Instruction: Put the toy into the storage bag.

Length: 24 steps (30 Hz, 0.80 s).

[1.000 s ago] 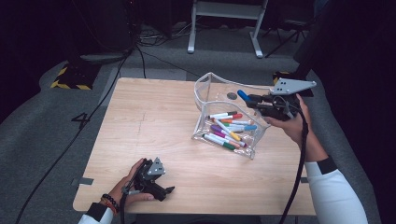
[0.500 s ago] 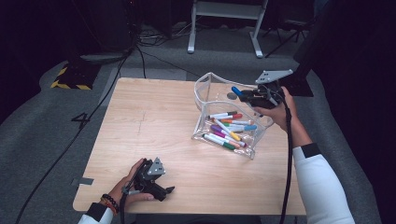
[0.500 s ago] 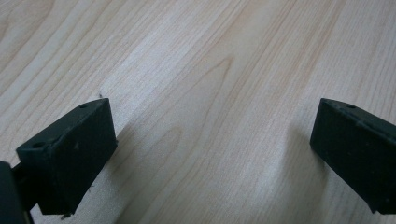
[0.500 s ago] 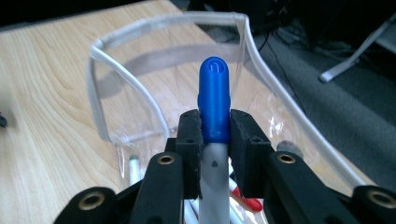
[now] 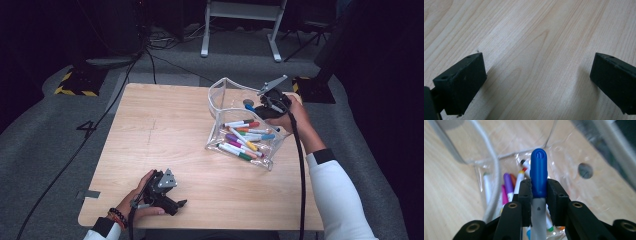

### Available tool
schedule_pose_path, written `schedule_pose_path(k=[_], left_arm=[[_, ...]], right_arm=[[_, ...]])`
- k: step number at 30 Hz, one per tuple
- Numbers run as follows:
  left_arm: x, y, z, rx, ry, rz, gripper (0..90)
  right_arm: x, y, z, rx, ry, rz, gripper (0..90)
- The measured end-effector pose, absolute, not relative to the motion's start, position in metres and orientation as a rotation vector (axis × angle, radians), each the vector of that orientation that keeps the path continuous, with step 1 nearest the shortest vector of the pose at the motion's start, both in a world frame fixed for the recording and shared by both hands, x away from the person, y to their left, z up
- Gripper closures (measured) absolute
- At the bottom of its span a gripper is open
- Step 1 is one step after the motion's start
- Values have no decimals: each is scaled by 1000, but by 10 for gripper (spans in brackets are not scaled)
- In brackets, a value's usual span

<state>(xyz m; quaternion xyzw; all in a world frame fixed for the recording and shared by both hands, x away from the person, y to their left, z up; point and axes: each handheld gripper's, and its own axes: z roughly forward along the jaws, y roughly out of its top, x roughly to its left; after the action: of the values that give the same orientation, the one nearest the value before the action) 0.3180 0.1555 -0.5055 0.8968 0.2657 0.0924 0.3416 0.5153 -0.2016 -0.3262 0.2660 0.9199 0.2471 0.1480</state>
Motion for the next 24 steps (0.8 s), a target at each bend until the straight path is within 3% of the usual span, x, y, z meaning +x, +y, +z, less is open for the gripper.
schedule_pose_path(k=[10, 24], left_arm=[[318, 156, -505, 2332, 691, 240, 6], [318, 156, -505, 2332, 691, 241, 6]], right_arm=[[506, -187, -332, 649, 2832, 637, 728], [505, -193, -328, 709, 2713, 700, 491]])
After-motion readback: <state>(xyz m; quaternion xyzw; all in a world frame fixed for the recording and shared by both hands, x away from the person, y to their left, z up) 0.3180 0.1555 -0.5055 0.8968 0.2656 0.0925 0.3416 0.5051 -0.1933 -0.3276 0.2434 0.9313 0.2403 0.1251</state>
